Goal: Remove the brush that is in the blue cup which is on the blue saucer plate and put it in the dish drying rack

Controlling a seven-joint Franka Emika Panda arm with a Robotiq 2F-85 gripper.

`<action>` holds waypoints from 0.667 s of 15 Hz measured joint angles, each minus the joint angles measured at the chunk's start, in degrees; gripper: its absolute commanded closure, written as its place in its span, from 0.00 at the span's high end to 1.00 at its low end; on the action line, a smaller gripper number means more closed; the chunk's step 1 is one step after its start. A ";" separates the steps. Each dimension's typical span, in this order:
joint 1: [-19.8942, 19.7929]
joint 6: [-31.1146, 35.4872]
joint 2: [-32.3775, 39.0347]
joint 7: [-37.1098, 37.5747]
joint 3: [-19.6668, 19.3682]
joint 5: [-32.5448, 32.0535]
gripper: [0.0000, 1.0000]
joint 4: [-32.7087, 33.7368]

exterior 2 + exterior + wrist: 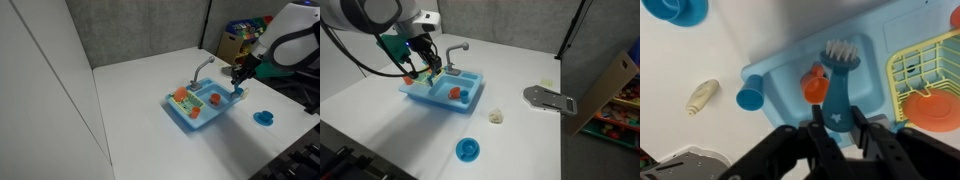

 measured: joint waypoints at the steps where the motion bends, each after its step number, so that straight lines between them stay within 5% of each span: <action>1: 0.02 0.22 0.06 0.00 0.13 0.00 0.09 0.02; 10: 2.77 1.82 2.56 1.95 1.63 0.00 0.09 3.42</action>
